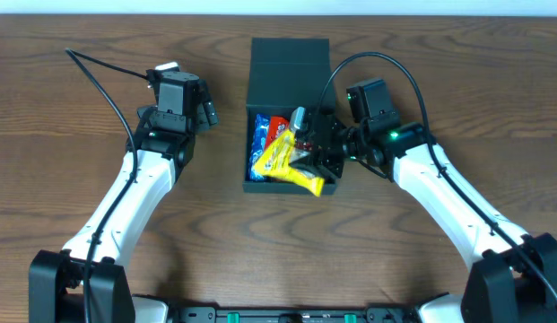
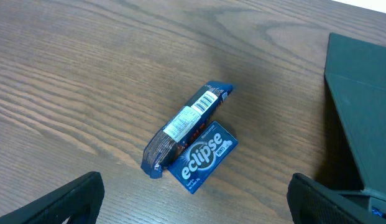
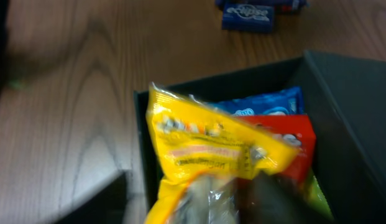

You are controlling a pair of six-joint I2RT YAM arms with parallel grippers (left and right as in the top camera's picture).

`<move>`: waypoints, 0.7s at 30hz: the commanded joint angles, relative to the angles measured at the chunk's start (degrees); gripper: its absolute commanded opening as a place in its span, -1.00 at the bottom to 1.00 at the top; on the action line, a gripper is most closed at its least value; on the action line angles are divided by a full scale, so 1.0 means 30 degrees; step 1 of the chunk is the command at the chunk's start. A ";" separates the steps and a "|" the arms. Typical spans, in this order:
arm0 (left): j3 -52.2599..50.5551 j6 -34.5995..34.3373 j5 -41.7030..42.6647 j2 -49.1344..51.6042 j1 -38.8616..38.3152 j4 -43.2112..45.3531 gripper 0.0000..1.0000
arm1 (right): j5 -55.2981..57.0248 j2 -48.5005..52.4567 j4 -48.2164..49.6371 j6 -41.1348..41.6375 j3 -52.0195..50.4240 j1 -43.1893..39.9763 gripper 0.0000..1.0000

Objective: Pack container
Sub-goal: 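Carry the yellow bag into the box and release it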

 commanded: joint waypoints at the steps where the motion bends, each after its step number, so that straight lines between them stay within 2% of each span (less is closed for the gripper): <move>1: 0.0321 0.0117 -0.0007 -0.0015 0.0066 -0.0022 0.90 | 0.0605 0.0015 0.0262 -0.0372 0.0080 0.0073 0.99; 4: 0.0328 0.0117 -0.0007 -0.0015 0.0066 -0.0022 0.90 | 0.0590 0.0015 0.0350 -0.0335 0.0080 0.0058 0.99; 6: 0.0321 0.0124 -0.0007 -0.0015 0.0066 -0.0022 0.90 | 0.0590 0.0015 0.0415 0.0663 0.0080 0.0058 0.98; 8: 0.0321 0.0117 -0.0007 -0.0015 0.0066 -0.0022 0.91 | 0.0597 0.0015 0.0357 0.1333 0.0080 0.0058 0.05; 9: 0.0328 0.0124 -0.0007 -0.0015 0.0066 -0.0022 0.91 | 0.0663 0.0015 0.0240 0.1851 0.0080 0.0058 -0.97; 12: 0.0321 0.0124 -0.0007 -0.0015 0.0066 -0.0022 0.90 | 0.1829 0.0015 -0.0204 0.3453 0.0080 0.0087 -0.98; 21: 0.0321 0.0124 -0.0007 -0.0015 0.0066 -0.0022 0.90 | 0.3818 0.1399 -0.1654 0.3483 0.0080 0.0692 -0.97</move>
